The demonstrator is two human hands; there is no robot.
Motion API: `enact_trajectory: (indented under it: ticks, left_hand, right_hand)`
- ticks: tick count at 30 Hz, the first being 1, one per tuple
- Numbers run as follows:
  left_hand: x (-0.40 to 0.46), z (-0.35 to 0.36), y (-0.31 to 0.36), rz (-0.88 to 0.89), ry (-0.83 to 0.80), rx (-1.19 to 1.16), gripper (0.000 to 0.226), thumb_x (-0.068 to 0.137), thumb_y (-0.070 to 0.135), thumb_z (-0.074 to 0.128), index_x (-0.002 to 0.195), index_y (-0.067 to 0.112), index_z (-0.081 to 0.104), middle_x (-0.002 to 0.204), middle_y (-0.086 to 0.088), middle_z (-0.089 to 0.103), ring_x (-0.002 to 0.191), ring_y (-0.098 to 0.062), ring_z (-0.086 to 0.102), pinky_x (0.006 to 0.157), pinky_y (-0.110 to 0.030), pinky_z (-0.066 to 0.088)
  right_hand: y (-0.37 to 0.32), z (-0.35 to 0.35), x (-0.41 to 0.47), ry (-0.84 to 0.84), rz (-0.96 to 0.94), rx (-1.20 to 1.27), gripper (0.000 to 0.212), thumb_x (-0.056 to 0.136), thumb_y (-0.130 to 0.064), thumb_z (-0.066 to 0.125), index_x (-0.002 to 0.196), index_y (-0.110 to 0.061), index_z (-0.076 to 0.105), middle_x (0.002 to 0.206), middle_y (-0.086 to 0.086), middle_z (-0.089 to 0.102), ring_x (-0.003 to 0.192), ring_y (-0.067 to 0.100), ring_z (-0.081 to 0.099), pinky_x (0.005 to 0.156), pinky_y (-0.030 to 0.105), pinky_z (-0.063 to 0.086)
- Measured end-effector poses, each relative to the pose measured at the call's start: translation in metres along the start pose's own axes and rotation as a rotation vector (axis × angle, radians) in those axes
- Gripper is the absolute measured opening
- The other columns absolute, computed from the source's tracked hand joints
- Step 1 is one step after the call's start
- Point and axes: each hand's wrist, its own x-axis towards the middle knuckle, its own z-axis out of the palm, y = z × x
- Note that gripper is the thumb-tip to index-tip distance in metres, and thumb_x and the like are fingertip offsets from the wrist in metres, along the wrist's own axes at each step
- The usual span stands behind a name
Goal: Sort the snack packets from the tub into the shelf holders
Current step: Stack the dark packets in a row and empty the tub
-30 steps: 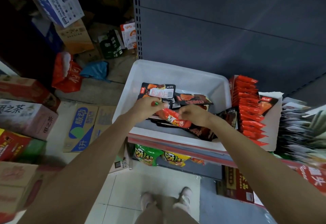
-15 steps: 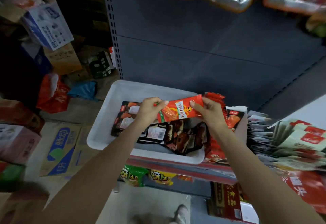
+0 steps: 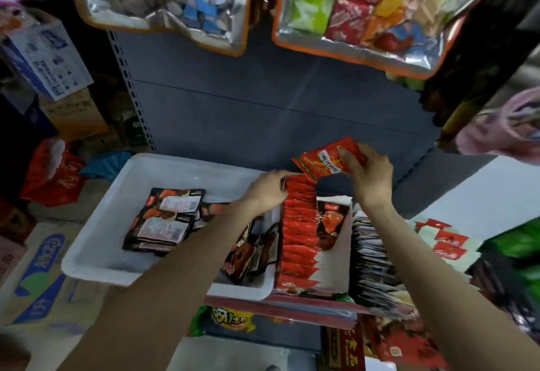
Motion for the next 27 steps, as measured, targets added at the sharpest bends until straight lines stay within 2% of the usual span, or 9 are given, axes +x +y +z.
enact_trajectory:
  ticks: [2,6,9,12,17,20,22,25,27]
  left_hand:
    - [-0.004,-0.001,-0.002,0.018,-0.001,0.102,0.037,0.087,0.017,0.055,0.124,0.023,0.058,0.131,-0.002,0.054,0.123,-0.022,0.047,0.100,-0.038,0.041]
    - [-0.017,-0.005,-0.008,0.045,-0.085,0.177,0.056,0.082,-0.003,0.047,0.132,0.022,0.050,0.139,-0.003,0.047,0.126,-0.021,0.043,0.101,-0.037,0.038]
    - [-0.019,-0.008,-0.005,0.051,-0.112,0.179,0.060,0.080,-0.005,0.044,0.133,0.023,0.048,0.138,-0.003,0.049,0.121,-0.021,0.047,0.096,-0.035,0.041]
    - [-0.017,-0.009,-0.006,0.028,-0.144,0.176,0.063,0.080,-0.006,0.043,0.134,0.025,0.047,0.137,-0.002,0.051,0.114,-0.022,0.052,0.090,-0.032,0.044]
    - [-0.016,-0.009,-0.010,0.023,-0.148,0.162,0.066,0.078,-0.007,0.041,0.135,0.027,0.048,0.141,-0.003,0.048,0.120,-0.023,0.049,0.097,-0.033,0.043]
    - [-0.017,-0.008,-0.011,0.032,-0.146,0.166,0.069,0.079,-0.007,0.041,0.138,0.029,0.044,0.143,-0.004,0.045,0.128,-0.022,0.042,0.102,-0.039,0.040]
    - [-0.020,-0.007,-0.013,0.042,-0.138,0.151,0.070,0.080,-0.007,0.041,0.140,0.029,0.042,0.145,-0.004,0.043,0.125,-0.023,0.044,0.100,-0.038,0.042]
    - [-0.024,-0.003,-0.014,0.048,-0.114,0.119,0.071,0.081,-0.008,0.040,0.142,0.028,0.038,0.145,-0.005,0.042,0.120,-0.025,0.049,0.094,-0.031,0.043]
    - [-0.026,0.000,-0.015,0.045,-0.112,0.096,0.073,0.080,-0.009,0.040,0.144,0.026,0.035,0.145,-0.005,0.043,0.123,-0.024,0.047,0.098,-0.032,0.042]
  right_hand:
    - [0.002,0.001,0.004,-0.015,-0.058,-0.059,0.025,0.093,-0.028,0.058,0.102,-0.006,0.066,0.090,0.016,0.069,0.083,0.032,0.067,0.074,0.053,0.053]
    - [0.004,0.006,0.011,-0.085,-0.151,-0.181,0.024,0.093,-0.026,0.058,0.103,-0.007,0.066,0.098,0.016,0.070,0.091,0.034,0.065,0.077,0.047,0.051]
    - [0.006,0.011,0.013,-0.218,-0.195,-0.315,0.023,0.093,-0.026,0.058,0.107,-0.010,0.066,0.099,0.014,0.070,0.092,0.033,0.065,0.074,0.038,0.049]
    - [0.010,0.018,0.011,-0.292,-0.240,-0.418,0.021,0.094,-0.027,0.056,0.106,-0.014,0.066,0.097,0.010,0.071,0.087,0.033,0.065,0.070,0.037,0.049]
    - [0.020,0.040,0.007,-0.502,-0.177,-0.563,0.022,0.097,-0.024,0.048,0.112,-0.017,0.063,0.108,0.010,0.067,0.097,0.031,0.062,0.074,0.034,0.047]
    - [0.019,0.044,0.009,-0.400,-0.154,-0.429,0.022,0.095,-0.016,0.052,0.113,-0.017,0.065,0.106,0.007,0.070,0.096,0.027,0.065,0.082,0.038,0.052]
    - [0.018,0.045,0.012,-0.353,-0.182,-0.446,0.020,0.094,-0.015,0.052,0.106,-0.018,0.069,0.099,0.006,0.072,0.089,0.027,0.066,0.078,0.040,0.053]
    - [0.021,0.049,0.012,-0.393,-0.160,-0.515,0.023,0.095,-0.015,0.049,0.102,-0.018,0.071,0.097,0.008,0.072,0.087,0.030,0.066,0.077,0.039,0.053]
    - [0.025,0.056,0.010,-0.427,-0.142,-0.533,0.026,0.097,-0.016,0.047,0.106,-0.019,0.071,0.100,0.011,0.071,0.089,0.032,0.065,0.079,0.040,0.052]
